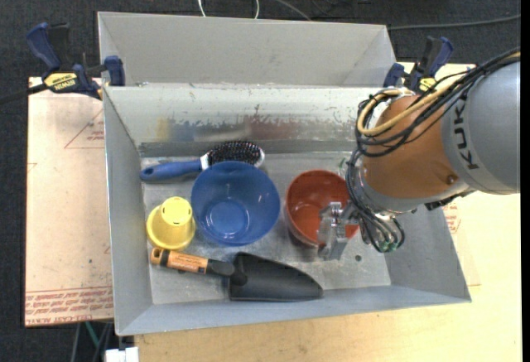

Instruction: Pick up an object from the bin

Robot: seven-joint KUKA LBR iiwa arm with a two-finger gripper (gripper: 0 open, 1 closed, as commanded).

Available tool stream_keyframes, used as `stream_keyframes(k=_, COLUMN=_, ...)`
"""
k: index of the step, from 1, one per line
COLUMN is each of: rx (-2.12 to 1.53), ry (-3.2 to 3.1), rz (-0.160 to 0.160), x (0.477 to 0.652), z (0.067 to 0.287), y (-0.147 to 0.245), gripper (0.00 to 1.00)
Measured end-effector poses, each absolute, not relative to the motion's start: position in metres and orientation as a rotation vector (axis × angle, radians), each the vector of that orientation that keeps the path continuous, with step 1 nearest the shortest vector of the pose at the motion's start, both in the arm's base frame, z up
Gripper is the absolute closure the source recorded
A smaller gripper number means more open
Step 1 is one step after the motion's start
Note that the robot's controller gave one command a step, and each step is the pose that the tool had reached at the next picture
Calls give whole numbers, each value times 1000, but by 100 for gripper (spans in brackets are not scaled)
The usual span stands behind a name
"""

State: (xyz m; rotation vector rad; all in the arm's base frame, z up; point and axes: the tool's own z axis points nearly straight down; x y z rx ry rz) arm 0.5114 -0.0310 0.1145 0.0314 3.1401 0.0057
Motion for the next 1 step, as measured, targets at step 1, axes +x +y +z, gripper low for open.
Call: stream_keyframes(k=1, rx=31, ry=3140, rz=6, x=511, z=114, y=-31, gripper=100)
